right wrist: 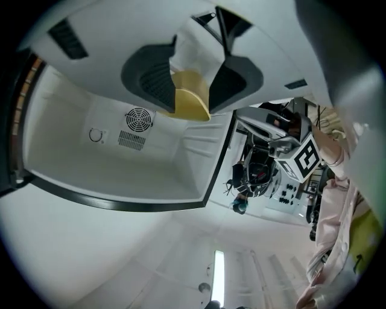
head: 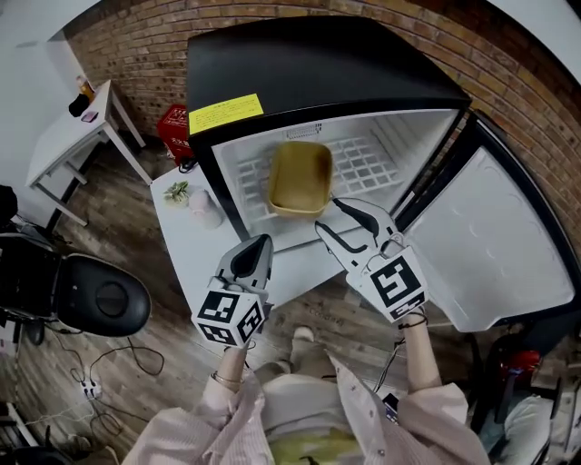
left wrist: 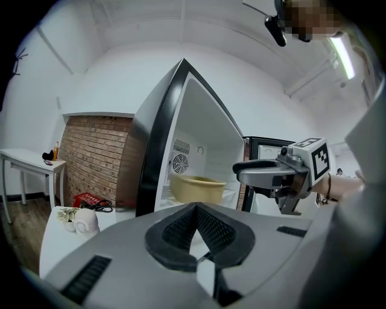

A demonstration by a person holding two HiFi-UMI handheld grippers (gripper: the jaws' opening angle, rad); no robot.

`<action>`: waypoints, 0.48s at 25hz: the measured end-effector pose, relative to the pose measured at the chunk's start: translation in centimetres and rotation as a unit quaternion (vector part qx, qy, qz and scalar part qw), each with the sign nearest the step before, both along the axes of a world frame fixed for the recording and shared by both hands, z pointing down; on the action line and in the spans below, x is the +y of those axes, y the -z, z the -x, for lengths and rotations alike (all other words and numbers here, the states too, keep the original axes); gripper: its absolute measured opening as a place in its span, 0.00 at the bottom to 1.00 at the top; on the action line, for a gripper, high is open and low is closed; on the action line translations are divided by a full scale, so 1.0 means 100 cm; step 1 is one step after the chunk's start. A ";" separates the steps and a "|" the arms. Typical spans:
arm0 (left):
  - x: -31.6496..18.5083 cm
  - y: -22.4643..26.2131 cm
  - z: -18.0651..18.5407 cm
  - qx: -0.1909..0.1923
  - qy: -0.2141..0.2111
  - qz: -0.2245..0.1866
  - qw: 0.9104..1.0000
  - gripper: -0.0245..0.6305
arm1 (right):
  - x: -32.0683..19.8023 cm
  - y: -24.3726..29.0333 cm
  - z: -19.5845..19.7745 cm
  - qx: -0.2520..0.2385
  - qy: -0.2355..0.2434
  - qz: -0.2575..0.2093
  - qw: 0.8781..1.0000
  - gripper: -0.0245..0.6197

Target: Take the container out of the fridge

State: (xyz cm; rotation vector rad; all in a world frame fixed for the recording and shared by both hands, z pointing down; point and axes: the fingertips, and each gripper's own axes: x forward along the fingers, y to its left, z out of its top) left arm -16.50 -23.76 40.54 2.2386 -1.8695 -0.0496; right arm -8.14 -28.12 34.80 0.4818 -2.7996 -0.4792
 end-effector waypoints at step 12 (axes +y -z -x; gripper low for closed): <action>-0.013 -0.003 -0.007 0.003 0.011 0.003 1.000 0.03 | -0.003 -0.006 0.037 0.133 0.116 -0.042 0.983 0.29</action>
